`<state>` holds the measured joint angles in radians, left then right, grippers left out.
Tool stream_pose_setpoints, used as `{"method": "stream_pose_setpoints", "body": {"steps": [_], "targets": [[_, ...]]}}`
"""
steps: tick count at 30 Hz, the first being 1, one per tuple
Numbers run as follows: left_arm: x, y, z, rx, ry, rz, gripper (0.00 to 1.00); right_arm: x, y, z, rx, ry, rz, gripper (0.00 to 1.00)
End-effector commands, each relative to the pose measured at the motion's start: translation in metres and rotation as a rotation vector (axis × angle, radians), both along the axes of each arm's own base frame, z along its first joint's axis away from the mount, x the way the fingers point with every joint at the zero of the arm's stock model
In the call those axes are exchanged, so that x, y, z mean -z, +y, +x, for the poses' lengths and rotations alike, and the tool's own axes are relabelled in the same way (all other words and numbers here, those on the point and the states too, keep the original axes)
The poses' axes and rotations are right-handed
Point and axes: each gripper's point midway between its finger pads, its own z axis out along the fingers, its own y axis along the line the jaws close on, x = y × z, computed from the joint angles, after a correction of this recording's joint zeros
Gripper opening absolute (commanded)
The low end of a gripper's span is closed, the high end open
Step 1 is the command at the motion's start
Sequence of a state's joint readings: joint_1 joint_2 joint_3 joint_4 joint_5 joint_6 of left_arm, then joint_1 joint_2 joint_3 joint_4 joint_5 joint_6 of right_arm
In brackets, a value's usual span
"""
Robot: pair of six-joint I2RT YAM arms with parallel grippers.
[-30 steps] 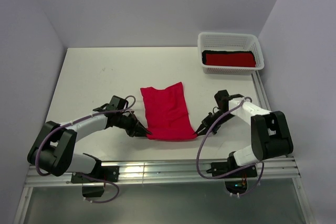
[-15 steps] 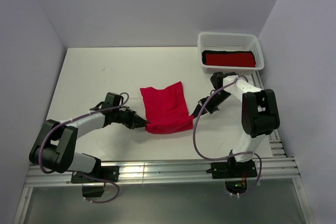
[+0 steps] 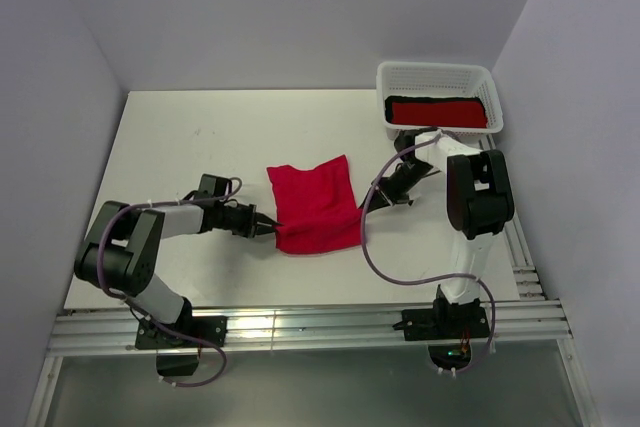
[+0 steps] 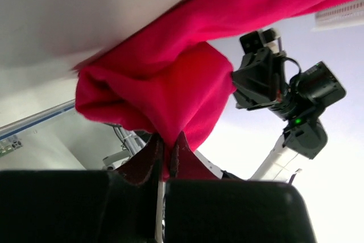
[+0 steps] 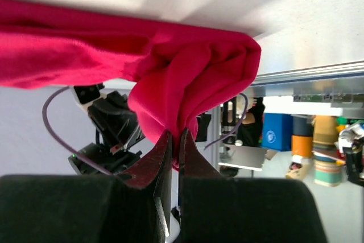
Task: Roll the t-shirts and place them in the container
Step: Roll the tshirt
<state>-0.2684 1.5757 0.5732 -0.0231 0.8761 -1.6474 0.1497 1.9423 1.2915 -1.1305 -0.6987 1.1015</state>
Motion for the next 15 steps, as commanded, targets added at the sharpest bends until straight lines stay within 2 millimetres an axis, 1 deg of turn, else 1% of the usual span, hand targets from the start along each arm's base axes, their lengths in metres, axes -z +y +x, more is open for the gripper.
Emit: {"method": "stream_pose_setpoints", "body": {"steps": [1, 4, 6, 7, 9, 10, 13, 14, 15], "targets": [[0.009, 0.003, 0.014, -0.022, 0.035, 0.006, 0.01, 0.000, -0.003, 0.009, 0.062, 0.034, -0.035, 0.00], [0.011, 0.006, 0.026, -0.036, 0.036, 0.014, 0.01, 0.009, -0.002, 0.015, 0.083, 0.055, -0.042, 0.00], [0.013, 0.008, 0.031, -0.038, 0.030, 0.014, 0.01, 0.011, -0.001, 0.020, 0.087, 0.055, -0.044, 0.00], [0.017, 0.009, 0.033, -0.037, 0.041, 0.019, 0.02, 0.013, -0.001, 0.022, 0.090, 0.055, -0.046, 0.00], [0.017, 0.009, 0.038, -0.027, 0.038, 0.023, 0.06, 0.017, -0.001, 0.025, 0.095, 0.060, -0.047, 0.00], [0.022, 0.009, 0.038, -0.023, 0.053, 0.025, 0.07, 0.019, -0.001, 0.027, 0.098, 0.060, -0.050, 0.00], [0.025, 0.007, 0.044, -0.017, 0.053, 0.018, 0.13, 0.024, 0.001, 0.029, 0.119, 0.045, -0.042, 0.00], [0.025, 0.007, 0.045, -0.014, 0.052, 0.019, 0.21, 0.026, 0.001, 0.037, 0.141, 0.012, -0.038, 0.00], [0.028, 0.007, 0.046, -0.011, 0.059, 0.022, 0.25, 0.026, 0.001, 0.038, 0.151, 0.000, -0.038, 0.08]]}}
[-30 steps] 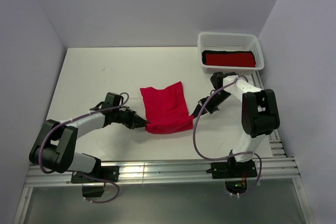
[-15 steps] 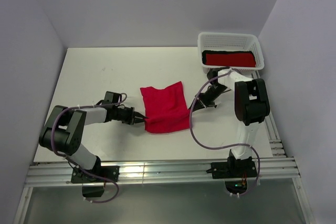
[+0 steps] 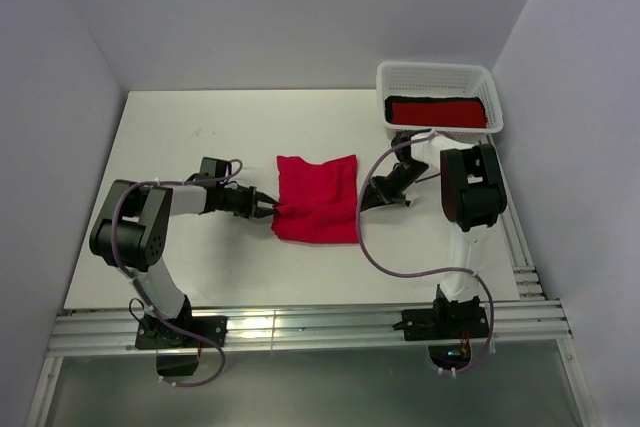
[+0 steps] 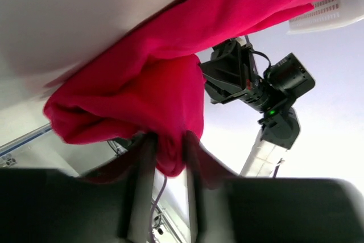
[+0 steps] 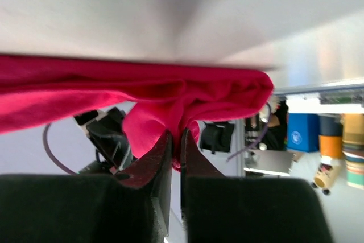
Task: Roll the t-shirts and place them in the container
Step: Roll the tshirt
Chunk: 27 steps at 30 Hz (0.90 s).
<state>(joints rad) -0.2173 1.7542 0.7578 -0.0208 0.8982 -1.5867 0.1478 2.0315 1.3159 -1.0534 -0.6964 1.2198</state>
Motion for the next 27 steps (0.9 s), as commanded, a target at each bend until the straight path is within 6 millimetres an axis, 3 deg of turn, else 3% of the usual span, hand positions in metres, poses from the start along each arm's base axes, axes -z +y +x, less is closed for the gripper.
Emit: {"method": "stream_pose_setpoints", "body": {"steps": [1, 3, 4, 8, 10, 12, 15, 16, 18, 22, 25, 27], "targets": [[0.025, 0.005, -0.005, -0.004, 0.103, 0.030, 0.34, 0.001, -0.004, 0.019, 0.064, -0.078, -0.019, 0.12], [0.022, 0.003, -0.001, -0.002, 0.084, 0.020, 0.45, -0.001, -0.003, 0.023, 0.070, -0.098, -0.013, 0.25], [0.019, 0.002, 0.003, -0.004, 0.070, 0.013, 0.56, -0.002, -0.003, 0.027, 0.069, -0.108, -0.014, 0.29], [0.007, 0.001, 0.017, -0.007, 0.010, -0.006, 0.78, -0.006, -0.004, 0.031, 0.047, -0.131, -0.006, 0.46], [0.000, 0.001, 0.023, -0.003, -0.012, -0.002, 0.81, -0.010, -0.006, 0.036, 0.049, -0.160, 0.003, 0.51], [-0.007, 0.005, 0.028, -0.003, -0.045, 0.003, 0.82, -0.014, -0.008, 0.039, 0.042, -0.189, -0.001, 0.61], [-0.019, 0.011, 0.037, -0.005, -0.089, 0.007, 0.82, -0.025, -0.015, 0.045, 0.042, -0.263, 0.005, 0.64], [-0.027, 0.013, 0.046, -0.005, -0.125, 0.012, 0.82, -0.030, -0.017, 0.045, 0.044, -0.291, 0.014, 0.75], [-0.034, 0.022, 0.049, 0.017, -0.164, 0.066, 0.83, -0.035, -0.024, 0.048, 0.033, -0.358, 0.003, 0.75], [-0.078, 0.028, 0.073, 0.083, -0.383, 0.123, 0.82, -0.066, -0.029, 0.046, -0.013, -0.609, 0.004, 0.71], [-0.095, 0.018, 0.067, 0.183, -0.538, 0.141, 0.77, -0.077, -0.013, 0.036, -0.125, -0.769, 0.052, 0.45], [-0.094, 0.014, 0.059, 0.217, -0.555, 0.184, 0.72, -0.069, -0.002, 0.019, -0.199, -0.764, 0.052, 0.15]]}}
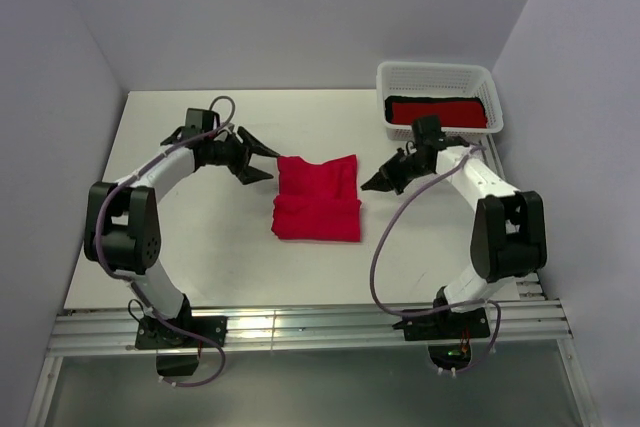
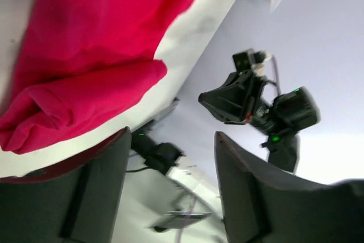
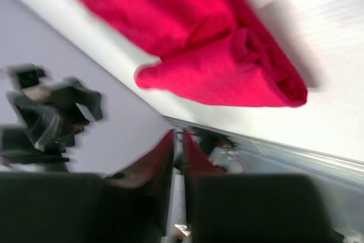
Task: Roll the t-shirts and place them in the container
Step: Roll the tshirt
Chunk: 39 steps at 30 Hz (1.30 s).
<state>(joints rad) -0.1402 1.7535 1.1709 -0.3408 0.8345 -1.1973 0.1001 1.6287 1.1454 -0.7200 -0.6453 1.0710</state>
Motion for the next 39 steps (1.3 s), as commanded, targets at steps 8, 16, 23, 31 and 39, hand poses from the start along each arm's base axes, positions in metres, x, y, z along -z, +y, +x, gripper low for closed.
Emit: {"method": "stream_pose_setpoints", "body": {"steps": [8, 16, 23, 31, 39], "targets": [[-0.022, -0.066, -0.068, 0.318, -0.323, 0.098, 0.24, 0.000, 0.060, -0.038, -0.219, -0.367, 0.044, 0.00], [0.032, -0.082, -0.072, 0.375, -0.340, 0.167, 0.01, 0.014, 0.070, -0.017, -0.175, -0.454, 0.070, 0.00], [0.061, -0.082, -0.062, 0.373, -0.331, 0.195, 0.00, 0.041, 0.075, -0.002, -0.178, -0.404, 0.007, 0.00], [0.091, -0.061, -0.034, 0.222, -0.287, 0.178, 0.00, 0.069, 0.075, 0.016, -0.155, -0.396, -0.028, 0.00], [0.113, -0.051, -0.037, 0.201, -0.241, 0.157, 0.01, 0.069, 0.080, 0.038, -0.146, -0.504, 0.011, 0.00]]}}
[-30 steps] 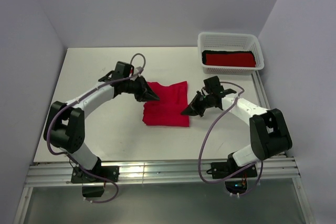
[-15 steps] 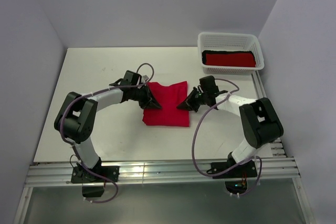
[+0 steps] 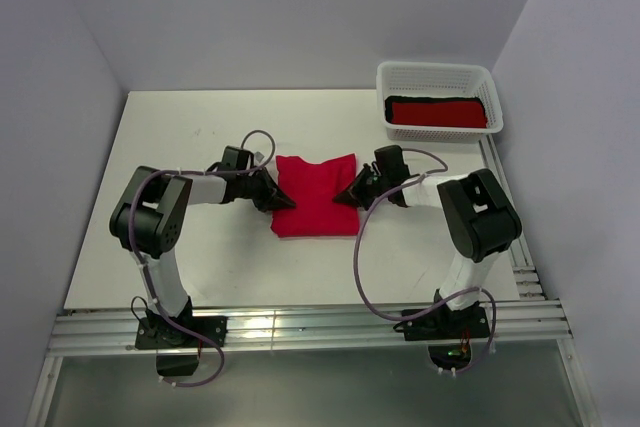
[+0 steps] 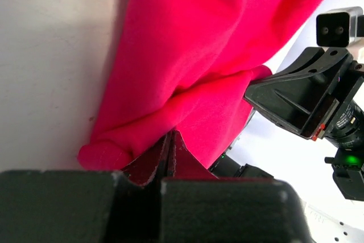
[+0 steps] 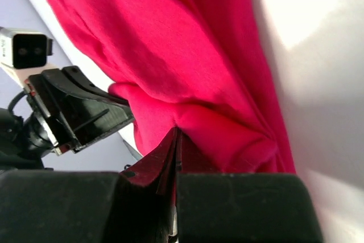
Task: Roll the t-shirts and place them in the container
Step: Roll the tshirt
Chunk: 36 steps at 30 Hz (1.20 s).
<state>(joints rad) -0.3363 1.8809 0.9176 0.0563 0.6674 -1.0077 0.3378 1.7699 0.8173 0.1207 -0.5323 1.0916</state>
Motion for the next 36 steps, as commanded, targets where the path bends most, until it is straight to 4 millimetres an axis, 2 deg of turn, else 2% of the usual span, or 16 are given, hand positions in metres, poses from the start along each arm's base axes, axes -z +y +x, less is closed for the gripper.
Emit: {"method": "stream_pose_setpoints", "body": {"steps": [1, 3, 6, 7, 8, 10, 11, 12, 14, 16, 19, 23, 26, 27, 28, 36], "targets": [[-0.002, -0.004, 0.006, 0.006, -0.044, -0.028, 0.01, -0.023, 0.005, 0.026, 0.001, -0.144, 0.036, 0.00], [-0.004, -0.003, 0.007, 0.009, -0.052, -0.020, 0.00, -0.033, 0.004, 0.026, -0.012, -0.166, 0.047, 0.03], [-0.017, -0.001, 0.008, 0.020, -0.074, 0.000, 0.01, -0.052, -0.002, 0.024, -0.021, -0.207, 0.054, 0.14], [-0.023, 0.000, 0.009, 0.022, -0.090, 0.007, 0.03, -0.057, -0.003, 0.020, -0.040, -0.214, 0.062, 0.28], [-0.039, 0.001, 0.011, 0.021, -0.138, 0.010, 0.05, -0.072, -0.005, 0.018, -0.048, -0.247, 0.072, 0.34], [-0.050, 0.007, 0.004, 0.044, -0.145, 0.047, 0.23, -0.079, -0.015, 0.012, -0.068, -0.250, 0.047, 0.49], [-0.064, 0.007, 0.000, 0.058, -0.170, 0.040, 0.33, -0.089, -0.018, 0.008, -0.077, -0.274, 0.048, 0.50], [-0.066, 0.010, -0.007, 0.081, -0.166, 0.048, 0.47, -0.088, -0.026, 0.003, -0.081, -0.266, 0.029, 0.54], [-0.072, 0.014, -0.018, 0.095, -0.158, 0.050, 0.54, -0.090, -0.032, -0.013, -0.101, -0.252, 0.045, 0.58], [-0.070, 0.019, -0.029, 0.111, -0.142, 0.060, 0.57, -0.080, -0.043, -0.025, -0.104, -0.211, 0.039, 0.68], [-0.068, 0.025, -0.047, 0.106, -0.141, 0.061, 0.61, -0.064, -0.054, -0.048, -0.126, -0.176, 0.027, 0.69], [-0.042, 0.034, -0.072, 0.089, -0.083, 0.069, 0.62, -0.033, -0.061, -0.080, -0.148, -0.108, 0.032, 0.69], [-0.026, 0.039, -0.082, 0.074, -0.061, 0.085, 0.66, -0.018, -0.062, -0.092, -0.151, -0.079, 0.041, 0.70], [-0.023, 0.040, -0.083, 0.069, -0.065, 0.089, 0.79, -0.015, -0.062, -0.095, -0.150, -0.069, 0.042, 0.70], [-0.021, 0.041, -0.085, 0.067, -0.063, 0.086, 0.81, -0.010, -0.065, -0.096, -0.141, -0.059, 0.028, 0.99], [-0.004, 0.041, -0.085, 0.032, -0.052, 0.077, 0.84, 0.006, -0.058, -0.100, -0.086, -0.025, 0.114, 0.99]]}}
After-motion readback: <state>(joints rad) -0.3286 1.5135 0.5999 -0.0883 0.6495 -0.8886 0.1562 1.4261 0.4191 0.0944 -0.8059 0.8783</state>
